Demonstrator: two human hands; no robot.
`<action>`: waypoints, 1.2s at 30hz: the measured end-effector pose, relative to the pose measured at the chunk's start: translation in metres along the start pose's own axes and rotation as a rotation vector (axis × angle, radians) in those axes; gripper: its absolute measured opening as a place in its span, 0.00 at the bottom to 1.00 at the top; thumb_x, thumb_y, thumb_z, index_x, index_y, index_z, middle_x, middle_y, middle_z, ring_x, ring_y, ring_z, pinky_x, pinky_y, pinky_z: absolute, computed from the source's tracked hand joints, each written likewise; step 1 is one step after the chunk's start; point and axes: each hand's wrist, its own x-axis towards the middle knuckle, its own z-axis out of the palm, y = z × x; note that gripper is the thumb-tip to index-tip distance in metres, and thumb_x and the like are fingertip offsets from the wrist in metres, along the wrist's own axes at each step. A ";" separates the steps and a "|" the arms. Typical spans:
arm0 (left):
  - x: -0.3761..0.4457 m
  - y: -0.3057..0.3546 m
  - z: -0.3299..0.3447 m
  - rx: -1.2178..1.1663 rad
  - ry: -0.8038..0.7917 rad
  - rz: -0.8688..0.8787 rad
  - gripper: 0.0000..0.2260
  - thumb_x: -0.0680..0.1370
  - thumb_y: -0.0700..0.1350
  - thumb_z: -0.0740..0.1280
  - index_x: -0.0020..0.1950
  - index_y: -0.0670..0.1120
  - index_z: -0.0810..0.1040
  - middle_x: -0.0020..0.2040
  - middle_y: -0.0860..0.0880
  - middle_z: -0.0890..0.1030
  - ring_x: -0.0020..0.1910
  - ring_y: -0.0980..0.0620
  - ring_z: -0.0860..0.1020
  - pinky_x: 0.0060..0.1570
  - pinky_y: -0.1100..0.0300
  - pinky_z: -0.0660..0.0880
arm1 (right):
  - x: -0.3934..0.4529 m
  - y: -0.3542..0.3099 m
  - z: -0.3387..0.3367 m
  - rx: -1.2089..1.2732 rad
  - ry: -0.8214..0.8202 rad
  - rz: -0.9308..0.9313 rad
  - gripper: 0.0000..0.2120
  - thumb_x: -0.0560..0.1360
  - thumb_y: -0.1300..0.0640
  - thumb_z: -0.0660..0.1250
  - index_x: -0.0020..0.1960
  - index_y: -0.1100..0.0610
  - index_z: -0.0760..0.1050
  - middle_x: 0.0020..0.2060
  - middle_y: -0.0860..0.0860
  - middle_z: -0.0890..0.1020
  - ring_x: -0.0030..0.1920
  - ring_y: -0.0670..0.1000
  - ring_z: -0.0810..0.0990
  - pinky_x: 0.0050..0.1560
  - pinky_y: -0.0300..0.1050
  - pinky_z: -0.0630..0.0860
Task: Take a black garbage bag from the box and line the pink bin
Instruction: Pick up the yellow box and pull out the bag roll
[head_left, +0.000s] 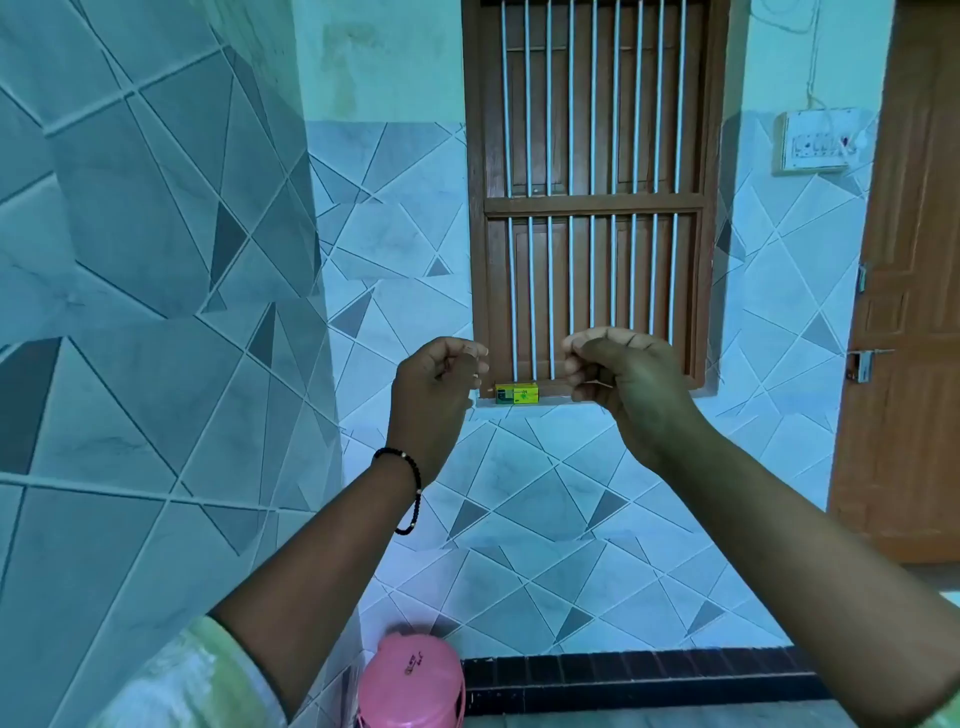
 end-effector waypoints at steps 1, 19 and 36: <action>0.002 -0.001 0.000 0.002 0.005 0.008 0.10 0.78 0.39 0.60 0.41 0.48 0.78 0.36 0.52 0.80 0.33 0.60 0.76 0.35 0.64 0.74 | 0.002 0.001 0.000 -0.004 0.002 -0.012 0.10 0.75 0.66 0.61 0.39 0.61 0.79 0.29 0.54 0.78 0.30 0.50 0.73 0.33 0.42 0.71; 0.105 -0.129 0.086 0.003 -0.004 -0.060 0.09 0.78 0.41 0.61 0.42 0.50 0.79 0.37 0.53 0.80 0.32 0.62 0.76 0.34 0.65 0.74 | 0.146 0.103 -0.077 0.022 -0.153 0.056 0.13 0.76 0.65 0.60 0.37 0.60 0.79 0.27 0.52 0.79 0.29 0.50 0.74 0.30 0.41 0.72; 0.223 -0.338 0.138 0.033 -0.107 -0.228 0.08 0.79 0.40 0.61 0.44 0.49 0.78 0.39 0.52 0.80 0.36 0.58 0.76 0.35 0.67 0.73 | 0.287 0.309 -0.117 0.068 -0.047 0.267 0.13 0.76 0.64 0.60 0.37 0.60 0.80 0.28 0.52 0.79 0.30 0.50 0.76 0.31 0.41 0.72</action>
